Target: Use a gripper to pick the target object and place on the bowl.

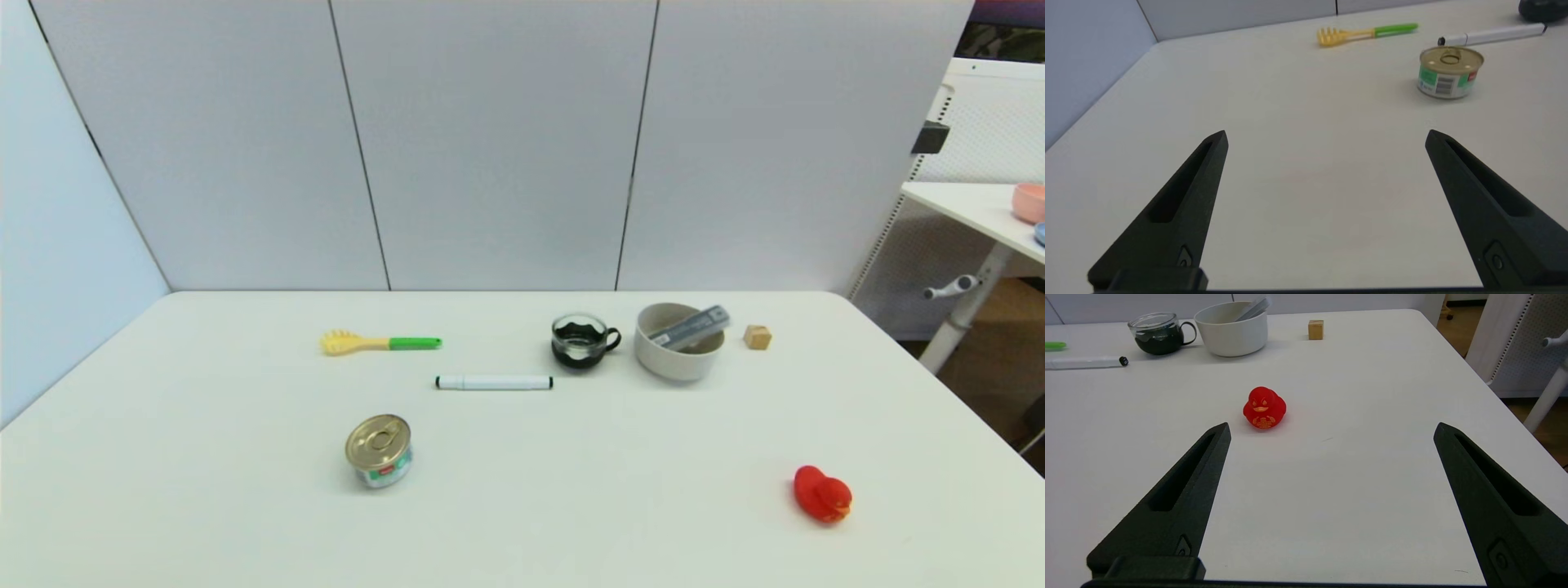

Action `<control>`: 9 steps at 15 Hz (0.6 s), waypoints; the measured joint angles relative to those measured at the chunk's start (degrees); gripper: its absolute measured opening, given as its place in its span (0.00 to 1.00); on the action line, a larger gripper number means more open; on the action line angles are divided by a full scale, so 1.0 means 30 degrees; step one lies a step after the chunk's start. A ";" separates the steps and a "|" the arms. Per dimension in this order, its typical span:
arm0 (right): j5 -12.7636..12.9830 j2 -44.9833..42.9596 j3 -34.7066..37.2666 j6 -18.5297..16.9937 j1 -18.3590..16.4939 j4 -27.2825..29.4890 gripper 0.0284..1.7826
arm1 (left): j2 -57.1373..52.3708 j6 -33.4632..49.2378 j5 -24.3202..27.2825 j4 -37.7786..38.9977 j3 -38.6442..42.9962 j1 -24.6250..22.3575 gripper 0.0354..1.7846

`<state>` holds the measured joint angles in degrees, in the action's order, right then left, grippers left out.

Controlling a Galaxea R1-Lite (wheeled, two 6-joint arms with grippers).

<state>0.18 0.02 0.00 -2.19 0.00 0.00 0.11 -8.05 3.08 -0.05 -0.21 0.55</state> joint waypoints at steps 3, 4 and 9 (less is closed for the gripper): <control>-0.0008 0.0000 0.0000 0.0008 0.0000 0.0000 0.96 | -0.0069 -0.0191 -0.0037 -0.0008 0.0037 0.0000 0.96; -0.0008 0.0008 0.0000 0.0000 0.0000 0.0008 0.96 | -0.0073 -0.0130 -0.0049 -0.0008 0.0045 -0.0008 0.96; 0.0000 0.0000 0.0000 0.0024 0.0000 0.0000 0.96 | -0.0069 0.1784 -0.0203 -0.0016 0.0069 0.0000 0.96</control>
<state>0.18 0.02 0.00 -2.12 0.00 0.00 -0.10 -2.69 2.47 -0.10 0.00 0.55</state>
